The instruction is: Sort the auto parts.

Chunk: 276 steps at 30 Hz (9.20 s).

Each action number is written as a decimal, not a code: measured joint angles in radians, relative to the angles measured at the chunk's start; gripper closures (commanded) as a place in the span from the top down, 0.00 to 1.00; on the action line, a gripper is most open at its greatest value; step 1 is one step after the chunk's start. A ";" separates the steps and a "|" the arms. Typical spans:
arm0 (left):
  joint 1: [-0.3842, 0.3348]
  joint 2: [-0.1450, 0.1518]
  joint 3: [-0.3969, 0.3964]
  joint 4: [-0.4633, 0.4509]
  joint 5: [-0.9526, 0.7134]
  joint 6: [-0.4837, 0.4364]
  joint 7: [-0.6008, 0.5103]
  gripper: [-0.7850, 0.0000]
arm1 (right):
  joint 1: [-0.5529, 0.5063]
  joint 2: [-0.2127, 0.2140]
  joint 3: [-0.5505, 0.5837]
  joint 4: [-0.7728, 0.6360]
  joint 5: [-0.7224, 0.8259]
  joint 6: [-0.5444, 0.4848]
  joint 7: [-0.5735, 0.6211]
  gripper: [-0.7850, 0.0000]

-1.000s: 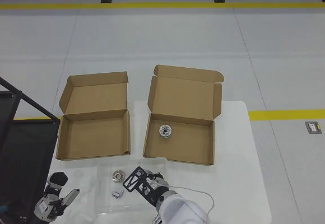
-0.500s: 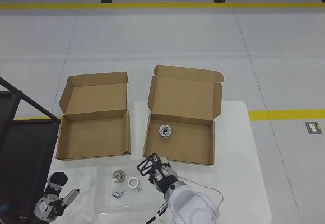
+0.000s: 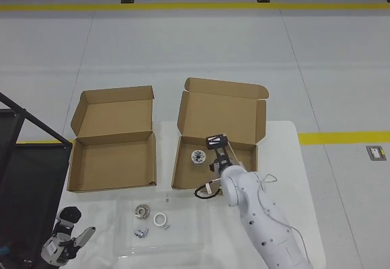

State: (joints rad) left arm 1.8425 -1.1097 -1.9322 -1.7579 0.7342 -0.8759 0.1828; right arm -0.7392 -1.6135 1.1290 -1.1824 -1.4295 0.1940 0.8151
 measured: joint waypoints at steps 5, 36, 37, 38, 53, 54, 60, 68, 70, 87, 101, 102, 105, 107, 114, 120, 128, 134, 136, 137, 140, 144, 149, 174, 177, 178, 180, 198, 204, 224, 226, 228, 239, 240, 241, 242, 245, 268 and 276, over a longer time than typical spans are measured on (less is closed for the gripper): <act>0.000 0.000 0.000 0.000 0.000 0.000 0.000 1.00 | 0.079 -0.010 -0.008 0.164 -0.005 0.032 0.012 0.00; 0.000 0.000 0.000 0.000 0.000 0.000 0.000 1.00 | -0.370 0.040 -0.050 -0.561 -0.119 -0.279 -0.073 0.43; 0.000 0.000 0.000 0.000 0.000 0.000 0.000 1.00 | -0.393 0.043 -0.072 -0.594 -0.131 -0.326 -0.064 0.44; 0.000 0.000 0.000 0.000 0.000 0.000 0.000 1.00 | -0.403 0.045 -0.091 -0.610 -0.139 -0.361 -0.057 0.45; 0.000 0.000 0.000 0.000 0.000 0.000 0.000 1.00 | -0.380 0.039 -0.304 -0.549 -0.179 -0.624 0.126 1.00; 0.000 0.000 0.000 0.000 0.000 0.000 0.000 1.00 | -0.380 0.039 -0.304 -0.549 -0.179 -0.624 0.125 1.00; 0.000 0.000 0.000 0.000 0.000 0.000 0.000 1.00 | -0.381 0.041 -0.297 -0.529 -0.176 -0.631 0.099 0.47; 0.000 0.000 0.000 0.000 0.000 0.000 0.000 1.00 | -0.285 0.035 -0.310 -0.373 -0.161 -0.709 0.107 0.38; 0.000 0.000 0.000 0.000 0.000 0.000 0.000 1.00 | -0.265 0.033 -0.319 -0.348 -0.156 -0.726 0.109 0.38; 0.000 0.000 0.000 0.000 0.000 0.000 0.000 1.00 | -0.101 -0.024 -0.451 -0.107 -0.101 -0.730 0.178 0.35; 0.000 0.000 0.000 0.000 0.000 0.000 0.000 1.00 | -0.022 -0.078 -0.533 0.043 -0.079 -0.692 0.178 0.28; 0.000 0.000 0.000 0.000 0.000 0.000 0.000 1.00 | -0.018 -0.082 -0.537 0.050 -0.078 -0.692 0.177 0.28; 0.000 0.000 0.000 0.000 0.000 0.000 0.000 1.00 | -0.006 -0.092 -0.549 0.071 -0.076 -0.688 0.172 0.27; 0.000 0.000 0.000 0.000 0.000 0.000 0.000 1.00 | 0.002 -0.098 -0.555 0.086 -0.072 -0.692 0.165 0.27; 0.000 0.000 0.000 0.000 0.000 0.000 0.000 1.00 | 0.027 -0.119 -0.570 0.133 -0.066 -0.680 0.165 0.24; 0.000 0.000 0.000 0.000 0.000 0.000 0.000 1.00 | 0.042 -0.135 -0.580 0.166 -0.069 -0.666 0.160 0.23; 0.000 0.000 0.000 0.000 0.000 0.000 0.000 1.00 | 0.063 -0.155 -0.587 0.216 -0.057 -0.669 0.169 0.23; 0.000 0.000 0.000 0.000 0.000 0.000 0.000 1.00 | 0.078 -0.173 -0.594 0.251 -0.043 -0.668 0.195 0.19; 0.000 0.000 0.000 0.000 0.000 0.000 0.000 1.00 | 0.083 -0.179 -0.596 0.262 -0.040 -0.668 0.201 0.01; 0.000 0.000 0.000 0.000 0.000 0.000 0.000 1.00 | 0.085 -0.181 -0.597 0.265 -0.039 -0.667 0.203 0.00; 0.000 0.000 0.000 0.000 0.000 0.000 0.000 1.00 | 0.092 -0.187 -0.596 0.274 -0.038 -0.661 0.199 0.00; 0.000 0.000 0.000 0.000 0.000 0.000 0.000 1.00 | 0.090 -0.187 -0.581 0.263 -0.035 -0.647 0.172 0.00; 0.000 0.000 0.000 0.000 0.000 0.000 0.000 1.00 | 0.055 -0.155 -0.517 0.160 -0.032 -0.688 0.093 0.00; 0.000 0.000 0.000 0.000 0.000 0.000 0.000 1.00 | -0.416 0.073 -0.050 -0.534 -0.123 -1.206 -0.606 0.00; 0.000 0.000 0.000 0.000 0.000 0.000 0.000 1.00 | -0.421 0.074 -0.046 -0.537 -0.102 -1.157 -0.634 0.00; 0.000 0.000 0.000 0.000 0.000 0.000 0.000 1.00 | -0.420 0.075 -0.032 -0.539 -0.081 -1.127 -0.661 0.00; 0.000 0.000 0.000 0.000 0.000 0.000 0.000 1.00 | -0.418 0.078 0.000 -0.539 -0.052 -1.083 -0.705 0.00; 0.000 0.000 0.000 0.000 0.000 0.000 0.000 1.00 | -0.231 0.074 0.141 -0.208 -0.133 -0.365 -0.262 0.00; 0.000 0.000 0.000 0.000 0.000 0.000 0.000 1.00 | -0.153 0.073 0.140 -0.083 -0.146 -0.324 -0.199 0.00; 0.000 0.000 0.000 0.000 0.000 0.000 0.000 1.00 | -0.123 0.082 0.144 -0.017 -0.159 -0.298 -0.136 0.45; 0.000 0.000 0.000 0.000 0.000 0.000 0.000 1.00 | -0.137 0.085 0.146 -0.044 -0.170 -0.303 -0.164 0.46; 0.000 0.000 0.000 0.000 0.000 0.000 0.000 1.00 | -0.159 0.088 0.149 -0.080 -0.170 -0.316 -0.200 0.47; 0.059 0.008 -0.021 -0.158 0.211 -0.115 -0.088 1.00 | -0.452 0.125 0.169 -0.500 -0.165 -0.535 -0.686 0.76; 0.069 0.009 -0.022 -0.180 0.232 -0.128 -0.101 1.00 | -0.475 0.129 0.171 -0.526 -0.167 -0.561 -0.734 0.88; 0.083 0.011 -0.016 -0.213 0.255 -0.136 -0.129 1.00 | -0.504 0.134 0.175 -0.557 -0.170 -0.594 -0.802 0.96; 0.093 0.013 -0.011 -0.241 0.270 -0.137 -0.155 1.00 | -0.524 0.138 0.178 -0.575 -0.170 -0.623 -0.854 0.99; 0.115 0.019 0.010 -0.330 0.312 -0.119 -0.258 1.00 | -0.587 0.154 0.198 -0.621 -0.181 -0.734 -1.034 1.00; -0.156 0.024 0.339 -0.474 0.612 0.230 -0.758 1.00 | -0.762 0.211 0.276 -0.681 -0.345 -0.990 -1.535 1.00; -0.185 0.024 0.390 -0.447 0.693 0.281 -0.808 1.00 | -0.762 0.211 0.276 -0.681 -0.345 -0.990 -1.535 1.00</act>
State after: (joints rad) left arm 1.6572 -1.0862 -1.5426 -2.2046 1.4275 -0.5946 -0.6247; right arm -1.5009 -1.4022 1.4053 -1.8637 -1.7747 -0.7960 -0.7198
